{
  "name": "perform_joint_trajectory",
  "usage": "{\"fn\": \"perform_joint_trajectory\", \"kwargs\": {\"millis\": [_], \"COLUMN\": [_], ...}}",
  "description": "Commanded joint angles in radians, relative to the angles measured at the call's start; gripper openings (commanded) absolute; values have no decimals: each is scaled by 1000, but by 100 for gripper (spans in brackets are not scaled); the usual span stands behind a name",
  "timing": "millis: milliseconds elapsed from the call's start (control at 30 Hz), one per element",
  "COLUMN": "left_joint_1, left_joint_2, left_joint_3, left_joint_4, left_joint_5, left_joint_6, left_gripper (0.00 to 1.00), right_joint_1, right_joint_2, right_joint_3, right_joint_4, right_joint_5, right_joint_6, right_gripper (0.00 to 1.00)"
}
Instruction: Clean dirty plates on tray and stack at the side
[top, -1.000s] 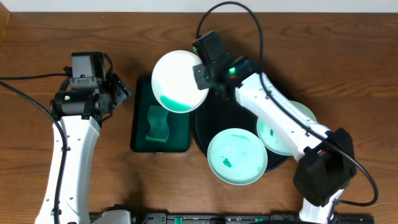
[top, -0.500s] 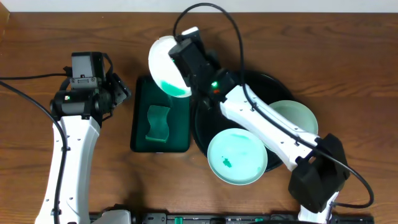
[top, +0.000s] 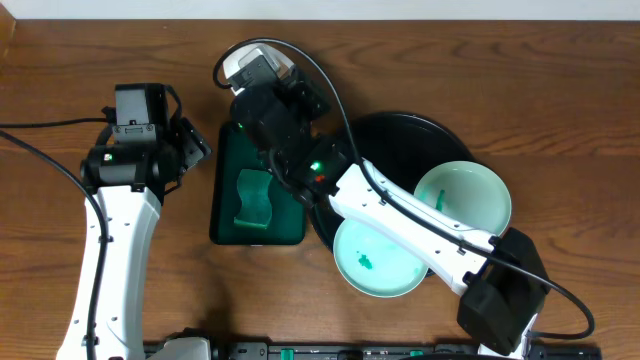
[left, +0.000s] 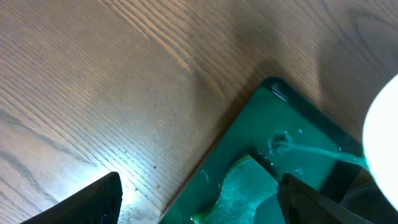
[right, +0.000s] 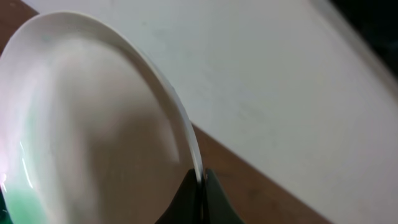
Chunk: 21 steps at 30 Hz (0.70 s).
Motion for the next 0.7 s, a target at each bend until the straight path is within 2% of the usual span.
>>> {"fn": "perform_joint_trajectory", "kwargs": {"millis": [0,267,667], "left_joint_1": [4,4,4], "left_joint_2": [2,2,2], "left_joint_3": [10,10,10], "left_joint_4": [-3,-3,-3], "left_joint_5": [-6,-6,-6], "left_joint_6": [-8,-8,-8], "left_gripper": [80,80,80], "right_joint_1": [19,57,70], "right_joint_2": [-25,-25,-25], "right_joint_3": [19,19,19], "right_joint_4": [30,105,121], "right_joint_5": [72,72,72], "right_joint_6": [-138,-236,-246], "right_gripper": [1,1,1]}}
